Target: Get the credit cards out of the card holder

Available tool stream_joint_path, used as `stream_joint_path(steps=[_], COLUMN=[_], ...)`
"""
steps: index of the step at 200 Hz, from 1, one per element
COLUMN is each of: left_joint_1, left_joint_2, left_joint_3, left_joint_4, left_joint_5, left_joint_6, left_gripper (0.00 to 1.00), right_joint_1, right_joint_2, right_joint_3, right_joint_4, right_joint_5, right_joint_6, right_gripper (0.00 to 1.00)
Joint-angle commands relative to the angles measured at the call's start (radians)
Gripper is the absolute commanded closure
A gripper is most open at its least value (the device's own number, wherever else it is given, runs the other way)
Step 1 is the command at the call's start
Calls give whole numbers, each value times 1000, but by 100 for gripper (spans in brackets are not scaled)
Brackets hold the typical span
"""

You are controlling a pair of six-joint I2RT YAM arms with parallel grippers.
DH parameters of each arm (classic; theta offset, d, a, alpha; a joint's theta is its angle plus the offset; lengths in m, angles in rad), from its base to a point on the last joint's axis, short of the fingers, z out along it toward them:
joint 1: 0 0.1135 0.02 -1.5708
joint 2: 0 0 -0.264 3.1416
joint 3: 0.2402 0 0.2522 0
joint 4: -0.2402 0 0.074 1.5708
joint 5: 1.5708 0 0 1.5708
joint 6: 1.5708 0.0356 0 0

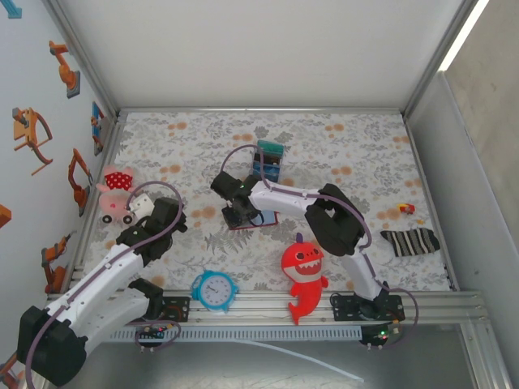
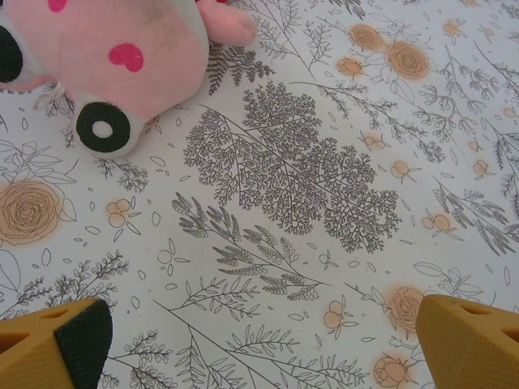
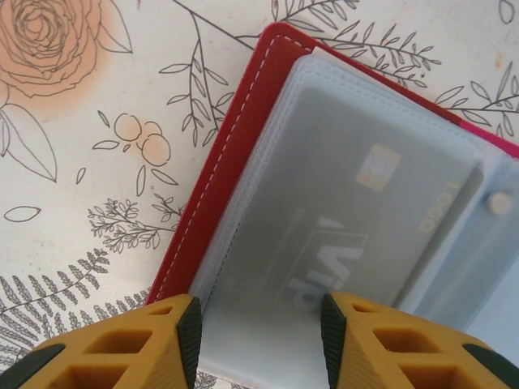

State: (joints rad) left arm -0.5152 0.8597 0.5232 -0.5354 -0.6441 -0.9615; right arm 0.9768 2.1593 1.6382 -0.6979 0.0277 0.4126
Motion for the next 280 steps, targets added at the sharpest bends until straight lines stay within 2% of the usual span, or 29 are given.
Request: stream_joint_path(steps=[1,46,69,82,171,225,280], left_joint_1=[6,7,7,6,6,5,-6], left_joint_2=[-9,-12,-22,-32,-86,-55,-1], left_joint_3=[-4,-2,4,8,26,56,77], left_joint_4=[-20,-19,-18,-16,-13,-11,32], left_joint_5=[-20,-19,-11,-6,-2,7,49], left_joint_6=[-2,1,5,12,40,63,92], left_gripper=[3,3,3,3,3,3,3], right_joint_1=[0,0,-1,-1,-11,-33,-59], right_joint_2=[43,28,8,-7,-101,-142,-200], right_joint_3=[-21,-27,-22,-18,-38,-97,-178], right_joint_4=[-29,-31,-30,-31,-31,-33,-26], right_joint_5=[28,47,66,80,176,201,229], right_joint_6=[8,9,3,4,2,23,44], right_gripper=[59,68,78,80,75,69,68])
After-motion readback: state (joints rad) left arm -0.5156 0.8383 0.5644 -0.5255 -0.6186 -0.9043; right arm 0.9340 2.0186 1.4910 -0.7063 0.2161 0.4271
